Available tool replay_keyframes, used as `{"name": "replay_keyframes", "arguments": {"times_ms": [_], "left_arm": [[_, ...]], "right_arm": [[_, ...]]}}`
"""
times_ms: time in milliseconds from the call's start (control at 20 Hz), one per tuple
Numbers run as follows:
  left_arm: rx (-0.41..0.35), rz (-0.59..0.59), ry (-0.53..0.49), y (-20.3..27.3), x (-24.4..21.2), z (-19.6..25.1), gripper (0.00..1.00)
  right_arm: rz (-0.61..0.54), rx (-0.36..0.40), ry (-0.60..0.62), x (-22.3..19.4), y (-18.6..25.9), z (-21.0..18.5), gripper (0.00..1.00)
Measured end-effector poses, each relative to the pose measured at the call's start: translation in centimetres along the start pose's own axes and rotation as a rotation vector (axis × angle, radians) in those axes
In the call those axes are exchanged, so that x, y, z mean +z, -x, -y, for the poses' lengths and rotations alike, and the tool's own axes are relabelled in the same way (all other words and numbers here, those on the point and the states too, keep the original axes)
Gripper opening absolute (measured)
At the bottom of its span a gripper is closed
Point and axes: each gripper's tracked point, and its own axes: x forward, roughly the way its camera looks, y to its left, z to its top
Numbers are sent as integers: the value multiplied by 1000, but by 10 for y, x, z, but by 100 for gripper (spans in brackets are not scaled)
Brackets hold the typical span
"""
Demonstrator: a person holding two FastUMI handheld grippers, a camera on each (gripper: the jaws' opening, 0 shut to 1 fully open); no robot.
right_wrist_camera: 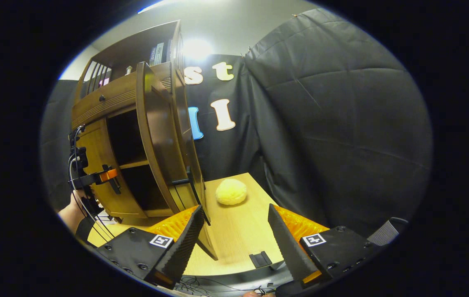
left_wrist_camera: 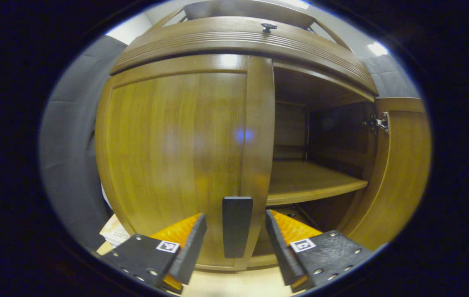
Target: Open the right door of the double-door shoe cabinet with the right hand, and open the left door with the left hand.
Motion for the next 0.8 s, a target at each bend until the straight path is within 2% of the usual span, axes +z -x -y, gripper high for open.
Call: {"name": "replay_keyframes", "arguments": {"times_ms": [100, 150, 300, 400, 500, 550, 600, 800], "left_arm": [[-34, -12, 5, -8, -7, 5, 79], [-8, -6, 0, -10, -6, 1, 75], [-11, 11, 17, -11, -4, 1, 37], [-12, 21, -9, -9, -4, -2, 27], [-8, 30, -4, -7, -4, -3, 27], [-8, 34, -3, -9, -2, 1, 22], [-7, 36, -8, -9, -3, -2, 18], [-11, 43, -4, -6, -4, -3, 19]], "right_arm": [[-4, -12, 5, -1, 2, -1, 92], [-3, -14, 6, 0, 3, -2, 92], [-4, -22, 11, 2, 3, -7, 92], [-9, -23, 14, 2, 5, -12, 92], [-10, -23, 22, 1, 5, -17, 92], [-8, -24, 26, 2, 6, -19, 98], [-5, -24, 30, 3, 7, -21, 98], [2, -17, 30, -1, 9, -30, 98]]}}
